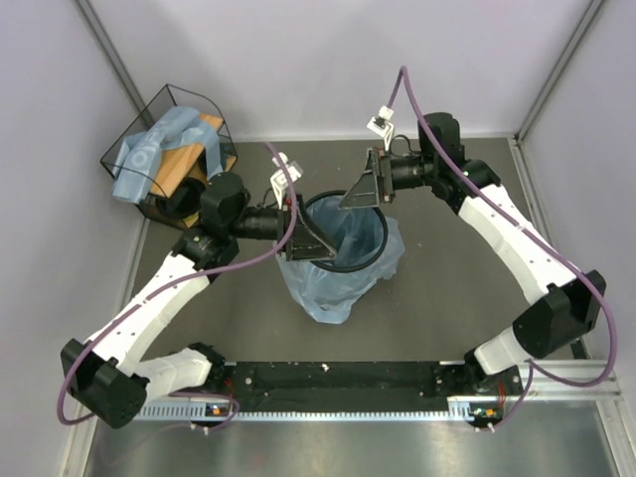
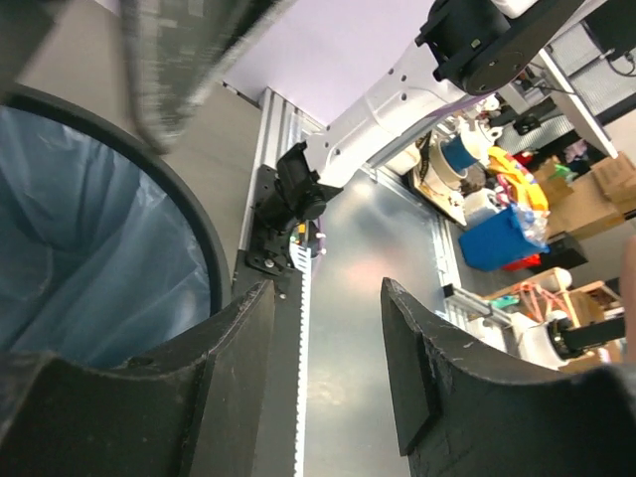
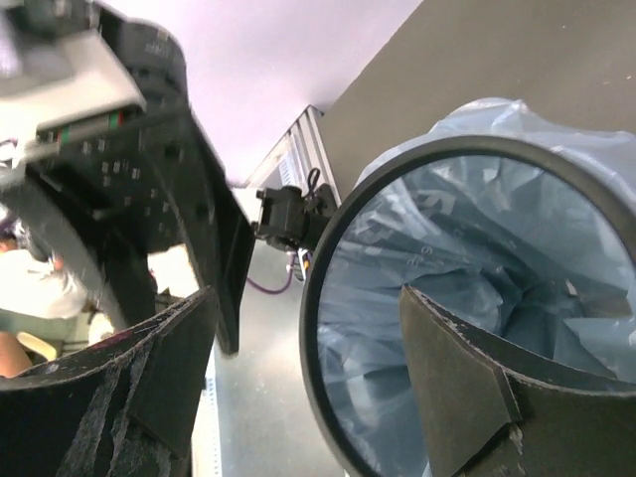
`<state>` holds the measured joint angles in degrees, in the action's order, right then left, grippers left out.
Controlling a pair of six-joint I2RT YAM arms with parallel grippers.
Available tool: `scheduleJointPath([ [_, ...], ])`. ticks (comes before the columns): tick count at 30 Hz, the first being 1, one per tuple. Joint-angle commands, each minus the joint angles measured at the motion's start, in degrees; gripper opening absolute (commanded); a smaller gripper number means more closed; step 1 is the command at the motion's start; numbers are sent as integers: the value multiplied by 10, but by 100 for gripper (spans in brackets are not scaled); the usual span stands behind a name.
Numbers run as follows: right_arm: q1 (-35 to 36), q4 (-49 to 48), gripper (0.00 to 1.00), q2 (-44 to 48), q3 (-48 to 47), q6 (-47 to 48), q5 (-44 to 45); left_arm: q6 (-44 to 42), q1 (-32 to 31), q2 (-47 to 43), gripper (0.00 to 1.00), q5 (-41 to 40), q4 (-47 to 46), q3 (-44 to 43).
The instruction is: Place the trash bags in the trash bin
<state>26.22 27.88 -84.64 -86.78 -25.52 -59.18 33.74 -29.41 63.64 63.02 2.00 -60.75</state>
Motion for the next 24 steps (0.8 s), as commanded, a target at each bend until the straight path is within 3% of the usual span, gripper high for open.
scheduleJointPath([
  [1,7,-67,74,-40,-37,-54,17,68,-41,9,53,-30,-74,9],
  [7,9,-157,74,-88,-35,-119,-1,121,-51,10,52,-48,-130,57],
  [14,10,-353,74,-113,14,-307,-23,114,-50,-7,53,-68,-133,85],
  [24,12,-305,73,-140,35,-278,7,92,-50,-9,53,-90,-98,84],
])
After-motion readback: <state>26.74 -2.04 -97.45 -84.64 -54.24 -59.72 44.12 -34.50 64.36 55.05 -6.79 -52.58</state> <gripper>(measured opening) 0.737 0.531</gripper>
